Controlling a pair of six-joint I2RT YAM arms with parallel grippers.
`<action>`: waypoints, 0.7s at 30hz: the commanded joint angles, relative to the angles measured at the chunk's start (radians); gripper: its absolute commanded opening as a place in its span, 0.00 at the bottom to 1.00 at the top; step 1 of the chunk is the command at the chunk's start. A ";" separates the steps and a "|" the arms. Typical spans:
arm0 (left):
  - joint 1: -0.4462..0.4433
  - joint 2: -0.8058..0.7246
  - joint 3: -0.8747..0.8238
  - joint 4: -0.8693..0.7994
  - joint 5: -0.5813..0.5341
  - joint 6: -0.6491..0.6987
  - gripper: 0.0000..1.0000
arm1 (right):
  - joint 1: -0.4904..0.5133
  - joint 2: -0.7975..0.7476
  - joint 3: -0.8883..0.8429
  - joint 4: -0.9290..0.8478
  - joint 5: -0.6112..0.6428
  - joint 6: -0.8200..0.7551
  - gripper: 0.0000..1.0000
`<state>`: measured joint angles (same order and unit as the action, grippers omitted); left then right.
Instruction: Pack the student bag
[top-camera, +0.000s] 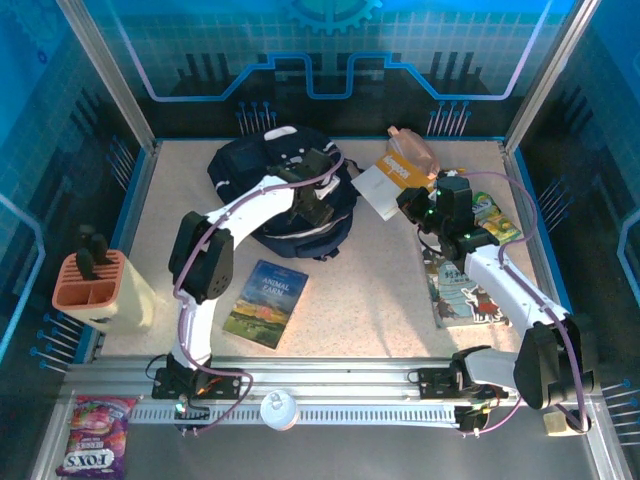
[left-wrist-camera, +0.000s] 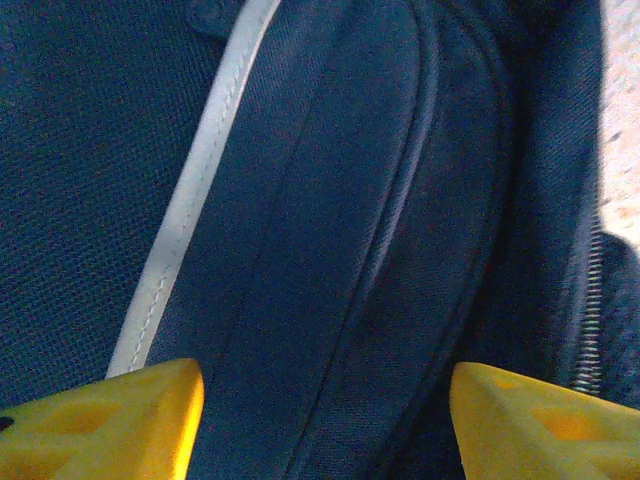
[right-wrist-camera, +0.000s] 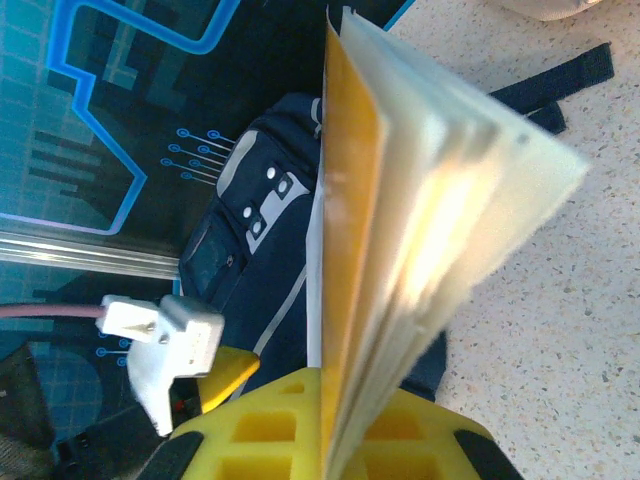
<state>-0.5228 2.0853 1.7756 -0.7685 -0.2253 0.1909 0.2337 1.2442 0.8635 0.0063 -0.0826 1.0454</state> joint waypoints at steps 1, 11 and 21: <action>-0.013 0.052 0.066 -0.105 -0.075 0.048 0.67 | -0.014 -0.014 -0.012 -0.004 0.001 -0.010 0.03; -0.030 0.154 0.139 -0.110 -0.237 0.043 0.53 | -0.014 -0.004 -0.020 0.007 -0.006 0.001 0.03; -0.031 0.109 0.145 -0.075 -0.229 0.006 0.21 | -0.020 -0.024 -0.026 -0.012 0.020 -0.013 0.03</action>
<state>-0.5602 2.2227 1.8984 -0.8486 -0.4149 0.2138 0.2325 1.2442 0.8413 0.0063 -0.0849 1.0454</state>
